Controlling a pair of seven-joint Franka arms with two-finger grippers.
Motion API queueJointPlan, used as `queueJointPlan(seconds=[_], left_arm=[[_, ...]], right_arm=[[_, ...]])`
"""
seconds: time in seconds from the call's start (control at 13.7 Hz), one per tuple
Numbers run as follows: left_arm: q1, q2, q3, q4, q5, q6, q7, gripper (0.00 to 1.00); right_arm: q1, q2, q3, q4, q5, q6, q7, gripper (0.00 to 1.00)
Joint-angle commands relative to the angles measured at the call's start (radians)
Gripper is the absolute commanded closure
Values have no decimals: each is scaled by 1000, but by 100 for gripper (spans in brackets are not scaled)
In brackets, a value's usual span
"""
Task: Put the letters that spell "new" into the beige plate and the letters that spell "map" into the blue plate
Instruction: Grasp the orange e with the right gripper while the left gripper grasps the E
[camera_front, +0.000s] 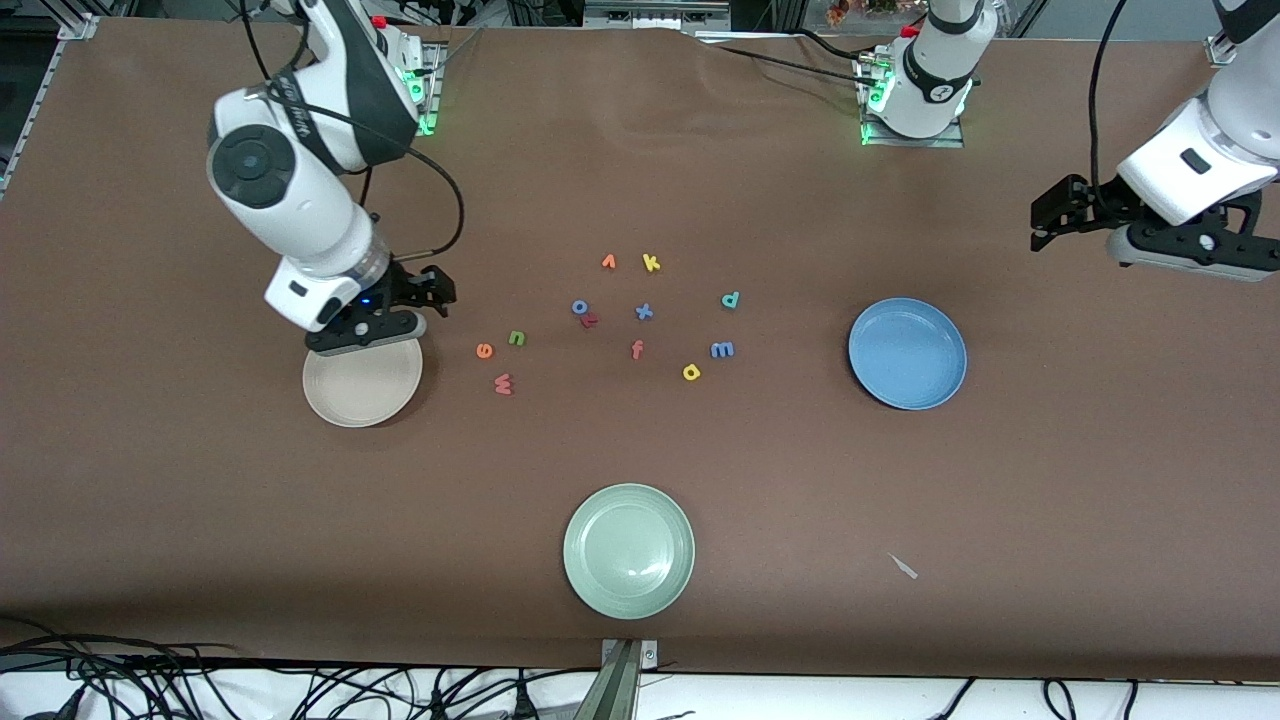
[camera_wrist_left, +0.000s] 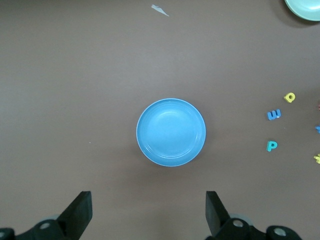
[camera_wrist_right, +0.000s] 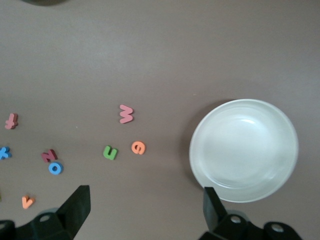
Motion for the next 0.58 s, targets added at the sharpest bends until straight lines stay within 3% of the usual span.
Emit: queueJointPlan(seconds=[0.0, 0.22, 0.51], left_arm=[[-14, 58, -27, 24, -27, -44, 16, 0], [-18, 165, -84, 39, -73, -76, 20, 0], [-40, 401, -213, 214, -81, -73, 19, 0]], right_arm=[[-4, 13, 8, -93, -17, 129, 54, 0], [19, 76, 8, -106, -19, 188, 146, 0], [36, 156, 7, -107, -21, 251, 225, 0]])
